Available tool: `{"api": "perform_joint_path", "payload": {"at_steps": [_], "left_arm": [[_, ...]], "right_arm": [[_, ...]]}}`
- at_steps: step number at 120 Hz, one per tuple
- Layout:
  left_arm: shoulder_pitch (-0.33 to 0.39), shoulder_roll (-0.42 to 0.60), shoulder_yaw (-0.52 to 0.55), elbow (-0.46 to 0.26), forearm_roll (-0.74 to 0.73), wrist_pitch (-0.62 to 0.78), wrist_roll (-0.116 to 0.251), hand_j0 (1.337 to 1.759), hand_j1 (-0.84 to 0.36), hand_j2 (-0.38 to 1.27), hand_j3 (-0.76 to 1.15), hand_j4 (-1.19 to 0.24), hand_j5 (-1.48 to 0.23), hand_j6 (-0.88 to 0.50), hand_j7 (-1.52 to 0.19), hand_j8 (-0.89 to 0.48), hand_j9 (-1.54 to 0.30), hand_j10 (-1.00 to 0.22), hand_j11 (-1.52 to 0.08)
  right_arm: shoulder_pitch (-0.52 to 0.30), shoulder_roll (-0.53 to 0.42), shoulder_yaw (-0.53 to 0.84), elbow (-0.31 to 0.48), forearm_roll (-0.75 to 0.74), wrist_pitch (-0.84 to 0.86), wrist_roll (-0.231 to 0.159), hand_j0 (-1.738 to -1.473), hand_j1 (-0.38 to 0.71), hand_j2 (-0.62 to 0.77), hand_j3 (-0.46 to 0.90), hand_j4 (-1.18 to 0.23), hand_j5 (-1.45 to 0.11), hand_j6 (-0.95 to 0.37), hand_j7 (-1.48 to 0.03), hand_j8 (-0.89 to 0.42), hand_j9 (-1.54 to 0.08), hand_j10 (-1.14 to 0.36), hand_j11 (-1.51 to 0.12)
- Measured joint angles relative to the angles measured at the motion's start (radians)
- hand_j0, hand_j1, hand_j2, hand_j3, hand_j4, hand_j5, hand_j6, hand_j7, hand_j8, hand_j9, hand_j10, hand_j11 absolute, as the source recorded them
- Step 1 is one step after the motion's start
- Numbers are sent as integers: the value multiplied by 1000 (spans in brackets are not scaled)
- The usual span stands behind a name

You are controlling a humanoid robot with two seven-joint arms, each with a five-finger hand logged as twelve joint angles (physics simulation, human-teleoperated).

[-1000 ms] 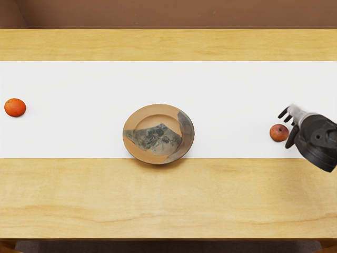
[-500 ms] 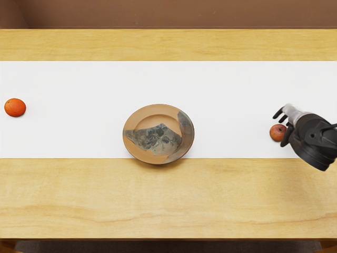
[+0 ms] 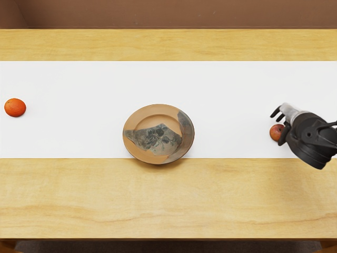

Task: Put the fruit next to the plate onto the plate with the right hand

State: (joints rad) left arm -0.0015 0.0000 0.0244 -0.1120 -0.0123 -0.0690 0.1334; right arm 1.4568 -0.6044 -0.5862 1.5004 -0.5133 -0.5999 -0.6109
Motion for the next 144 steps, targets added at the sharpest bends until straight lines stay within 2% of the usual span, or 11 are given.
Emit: {"api": "perform_joint_path", "payload": {"at_steps": [11, 20, 25, 38, 54, 62, 77, 89, 98, 108, 144], "left_arm": [[0, 0, 0, 0, 0, 0, 0, 1658, 337, 2, 0, -10, -13, -11, -13, -10, -13, -10, -13], [0, 0, 0, 0, 0, 0, 0, 1658, 337, 2, 0, -10, -13, -11, -13, -10, -13, -10, -13], [0, 0, 0, 0, 0, 0, 0, 1658, 337, 2, 0, -10, -13, -11, -13, -10, -13, -10, -13], [0, 0, 0, 0, 0, 0, 0, 1658, 337, 2, 0, -10, -13, -11, -13, -11, -13, -10, -13], [0, 0, 0, 0, 0, 0, 0, 1658, 337, 2, 0, -11, -13, -11, -13, -11, -13, -10, -13], [0, 0, 0, 0, 0, 0, 0, 1658, 337, 2, 0, -10, -13, -11, -13, -11, -13, -10, -13], [0, 0, 0, 0, 0, 0, 0, 1658, 337, 3, 0, -10, -13, -11, -13, -11, -13, -10, -13], [0, 0, 0, 0, 0, 0, 0, 1658, 337, 3, 0, -10, -13, -11, -13, -10, -13, -10, -13], [0, 0, 0, 0, 0, 0, 0, 1658, 337, 3, 0, -10, -13, -11, -13, -10, -13, -10, -13], [0, 0, 0, 0, 0, 0, 0, 1658, 337, 3, 0, -10, -13, -11, -13, -10, -13, -10, -13], [0, 0, 0, 0, 0, 0, 0, 1658, 337, 2, 0, -10, -13, -11, -13, -10, -13, -10, -13]], "right_arm": [[-4, 5, 0, -4, 1, 0, 0, -1658, 97, -73, 0, -373, -484, -374, -484, -373, -484, -373, -484], [-11, 7, 0, -13, 33, 1, 0, -1658, 236, -94, -1, -491, -634, -479, -635, -472, -635, -491, -635], [-14, 7, 1, -20, 47, 2, 0, -1654, 269, -50, -2, -563, -725, -460, -727, -438, -731, -562, -730], [-39, -20, 75, -31, 78, 3, -1, -1652, 299, 205, 1, -682, -906, -424, -895, -423, -910, -682, -910], [-110, -157, 346, -35, 129, 23, 0, -1652, 292, 268, 1, -751, -1053, -397, -1010, -378, -1041, -758, -1043], [-167, -204, 508, -66, 202, 79, 0, -1652, 300, 269, 2, -774, -1096, -360, -1045, -356, -1084, -780, -1087], [-388, -241, 974, -225, 440, 437, 0, -1655, 328, 294, 2, -794, -1163, -308, -1086, -292, -1145, -802, -1151], [-495, -246, 1162, -354, 602, 753, 0, -1654, 331, 283, 1, -812, -1177, -307, -1105, -290, -1160, -818, -1167], [-535, -211, 1220, -395, 652, 962, 0, -1654, 316, 295, 2, -821, -1184, -319, -1114, -312, -1165, -828, -1172], [-556, -138, 1250, -418, 658, 1079, 0, -1654, 306, 289, 2, -823, -1202, -315, -1121, -321, -1185, -828, -1194], [-567, 182, 1274, -452, 514, 1146, 0, -1656, 300, 264, 2, -830, -1220, -303, -1131, -299, -1212, -831, -1222]]}}
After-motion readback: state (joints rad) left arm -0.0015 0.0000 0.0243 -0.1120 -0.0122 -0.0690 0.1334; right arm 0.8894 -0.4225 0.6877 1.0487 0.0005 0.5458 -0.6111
